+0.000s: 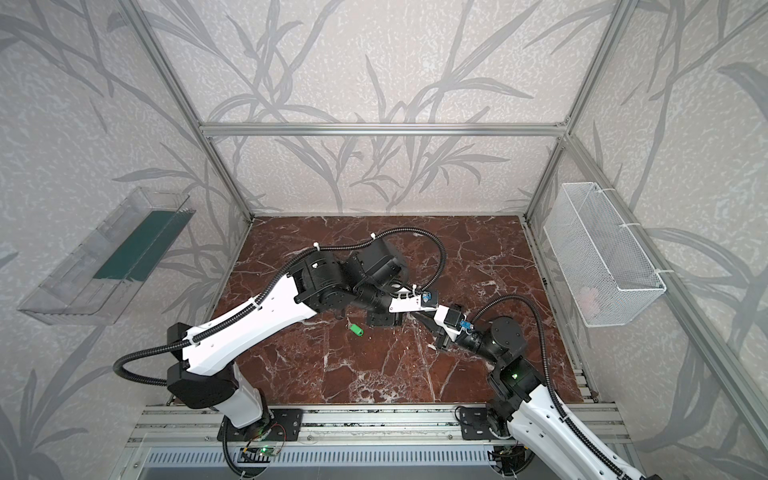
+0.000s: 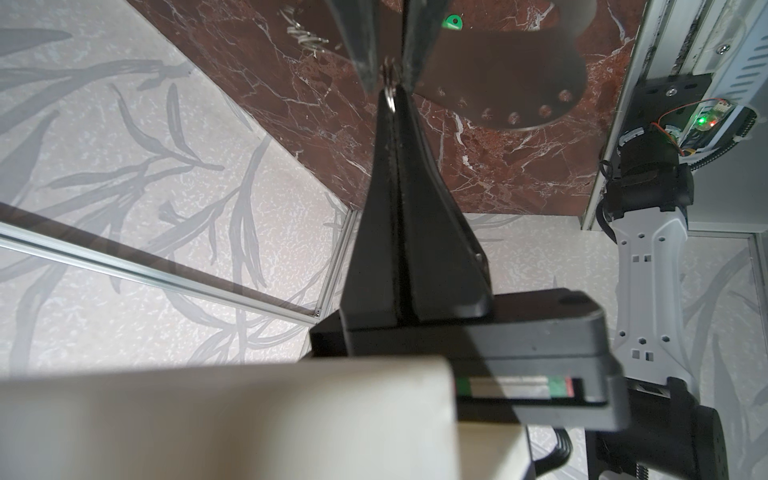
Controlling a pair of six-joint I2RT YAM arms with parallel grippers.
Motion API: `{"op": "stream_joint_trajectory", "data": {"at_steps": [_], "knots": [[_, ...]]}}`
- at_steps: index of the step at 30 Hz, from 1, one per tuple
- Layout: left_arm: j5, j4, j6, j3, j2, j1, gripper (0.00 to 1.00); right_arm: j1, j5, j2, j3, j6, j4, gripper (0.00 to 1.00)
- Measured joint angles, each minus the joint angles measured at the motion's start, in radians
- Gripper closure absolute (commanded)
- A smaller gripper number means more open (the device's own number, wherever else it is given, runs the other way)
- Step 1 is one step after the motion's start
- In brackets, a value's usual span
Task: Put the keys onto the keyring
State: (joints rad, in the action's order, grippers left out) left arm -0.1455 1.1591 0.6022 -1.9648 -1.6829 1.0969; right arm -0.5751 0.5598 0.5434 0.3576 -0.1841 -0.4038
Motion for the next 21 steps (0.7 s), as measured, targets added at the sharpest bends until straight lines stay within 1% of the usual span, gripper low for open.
{"op": "stream_joint_trajectory", "data": {"at_steps": [10,11,15,17,21], "knots": [[-0.019,-0.003,-0.011,0.000,0.000,-0.003,1.00,0.000,0.010,0.000,-0.002,0.001,-0.002,0.88],[-0.021,-0.004,-0.011,0.000,0.000,-0.003,1.00,0.000,0.010,0.000,-0.002,0.000,-0.002,0.89],[-0.023,-0.006,-0.009,0.002,0.004,-0.005,1.00,0.000,0.018,0.000,-0.002,0.006,-0.001,0.98],[-0.029,0.000,-0.009,0.003,0.006,-0.006,1.00,0.000,0.016,0.000,-0.002,0.008,-0.003,1.00],[-0.034,-0.013,-0.008,0.030,0.018,-0.006,1.00,0.000,0.014,0.000,-0.005,0.011,-0.002,1.00]]}}
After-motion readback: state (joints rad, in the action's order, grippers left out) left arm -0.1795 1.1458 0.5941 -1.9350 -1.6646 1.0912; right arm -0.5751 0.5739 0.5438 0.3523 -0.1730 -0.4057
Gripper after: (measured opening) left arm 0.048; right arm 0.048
